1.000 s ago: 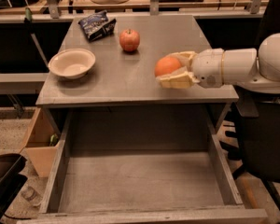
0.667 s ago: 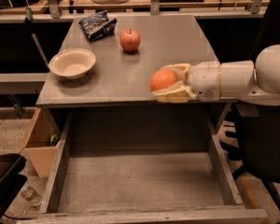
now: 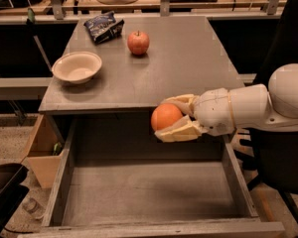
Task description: Place orange into top drawer
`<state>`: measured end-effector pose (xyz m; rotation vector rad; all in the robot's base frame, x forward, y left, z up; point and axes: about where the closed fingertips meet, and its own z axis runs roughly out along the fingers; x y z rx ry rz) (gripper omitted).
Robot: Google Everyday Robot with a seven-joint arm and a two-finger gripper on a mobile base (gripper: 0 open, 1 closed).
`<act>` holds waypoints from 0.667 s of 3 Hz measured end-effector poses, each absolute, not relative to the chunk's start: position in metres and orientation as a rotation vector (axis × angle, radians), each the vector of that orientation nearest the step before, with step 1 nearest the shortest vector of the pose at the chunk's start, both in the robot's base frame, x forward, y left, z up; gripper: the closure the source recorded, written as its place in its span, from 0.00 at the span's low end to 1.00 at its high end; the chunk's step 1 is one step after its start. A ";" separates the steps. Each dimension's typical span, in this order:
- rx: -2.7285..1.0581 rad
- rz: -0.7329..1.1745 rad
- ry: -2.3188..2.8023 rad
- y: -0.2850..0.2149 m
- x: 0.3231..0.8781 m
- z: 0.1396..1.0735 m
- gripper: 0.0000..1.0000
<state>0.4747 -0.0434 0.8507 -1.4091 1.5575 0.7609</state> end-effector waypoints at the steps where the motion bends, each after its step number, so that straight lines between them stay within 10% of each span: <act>1: -1.395 0.729 1.628 -0.052 0.476 0.838 1.00; 2: -1.395 0.729 1.628 -0.052 0.476 0.838 1.00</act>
Offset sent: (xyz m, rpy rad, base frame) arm 0.0001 -0.0065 -0.0096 -0.0319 0.0218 -0.0317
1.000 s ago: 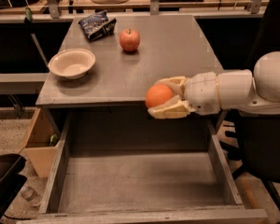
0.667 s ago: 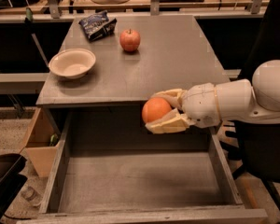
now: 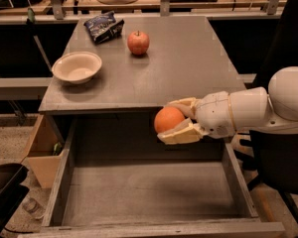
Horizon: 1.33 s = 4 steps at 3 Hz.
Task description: Place orange into top drawer
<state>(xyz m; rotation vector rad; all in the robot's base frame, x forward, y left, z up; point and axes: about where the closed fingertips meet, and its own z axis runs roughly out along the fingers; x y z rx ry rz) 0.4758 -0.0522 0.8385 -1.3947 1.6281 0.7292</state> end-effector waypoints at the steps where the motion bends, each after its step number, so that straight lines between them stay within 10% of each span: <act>1: -1.408 0.716 1.660 -0.041 0.469 0.813 1.00; 4: -1.565 0.768 1.686 0.023 0.447 0.654 1.00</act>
Offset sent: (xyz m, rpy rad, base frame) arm -0.0312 0.0607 -0.1610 -0.0990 0.0686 0.0544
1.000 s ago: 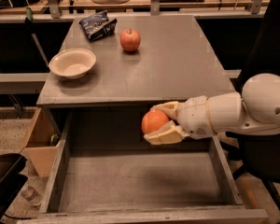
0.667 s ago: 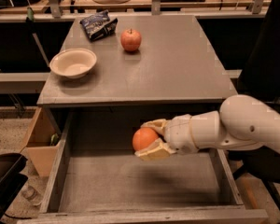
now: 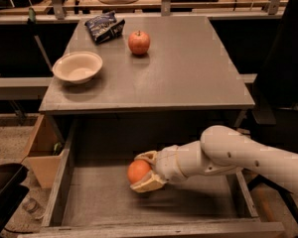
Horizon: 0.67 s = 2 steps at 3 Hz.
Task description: Place orange into top drawer
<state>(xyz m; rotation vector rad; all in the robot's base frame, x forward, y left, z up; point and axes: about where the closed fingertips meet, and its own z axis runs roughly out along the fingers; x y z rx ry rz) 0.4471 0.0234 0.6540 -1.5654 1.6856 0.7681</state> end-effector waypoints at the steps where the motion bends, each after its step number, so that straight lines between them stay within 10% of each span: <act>1: -1.601 0.786 1.720 0.032 0.447 0.617 1.00; 2: -1.606 0.789 1.719 0.034 0.446 0.615 0.81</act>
Offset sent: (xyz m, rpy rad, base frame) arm -0.0005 0.0080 -0.0343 -0.0307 0.0335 0.0173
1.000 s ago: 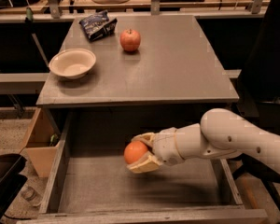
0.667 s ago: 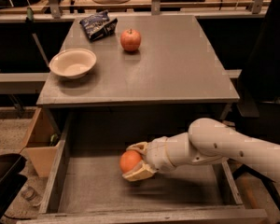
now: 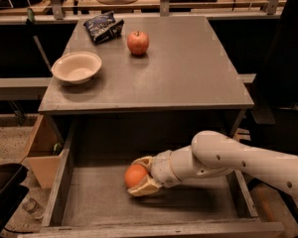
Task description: Place orange into top drawer
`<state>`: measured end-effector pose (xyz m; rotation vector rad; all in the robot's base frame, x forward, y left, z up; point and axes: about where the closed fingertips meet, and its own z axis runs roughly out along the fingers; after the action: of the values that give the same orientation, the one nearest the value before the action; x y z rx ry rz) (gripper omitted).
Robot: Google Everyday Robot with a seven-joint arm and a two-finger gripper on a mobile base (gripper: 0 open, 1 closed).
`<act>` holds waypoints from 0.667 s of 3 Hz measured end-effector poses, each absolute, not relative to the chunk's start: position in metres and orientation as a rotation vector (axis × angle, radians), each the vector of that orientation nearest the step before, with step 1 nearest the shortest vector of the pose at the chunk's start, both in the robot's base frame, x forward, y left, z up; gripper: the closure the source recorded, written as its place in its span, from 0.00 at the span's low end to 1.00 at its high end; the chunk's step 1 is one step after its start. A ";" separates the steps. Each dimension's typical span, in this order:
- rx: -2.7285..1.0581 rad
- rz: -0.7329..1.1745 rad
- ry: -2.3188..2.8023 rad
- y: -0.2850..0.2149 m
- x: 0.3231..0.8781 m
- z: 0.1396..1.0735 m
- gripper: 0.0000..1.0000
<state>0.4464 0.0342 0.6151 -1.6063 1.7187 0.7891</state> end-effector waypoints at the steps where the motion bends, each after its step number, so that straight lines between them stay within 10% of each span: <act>1: -1.609 0.792 1.717 0.035 0.446 0.615 0.59; 2: -1.611 0.794 1.715 0.037 0.445 0.615 0.35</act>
Offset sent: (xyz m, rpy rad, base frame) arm -0.0007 0.0012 -0.0003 0.0004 0.0009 0.0029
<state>0.4449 0.0367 0.6146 -1.6114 1.7154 0.7944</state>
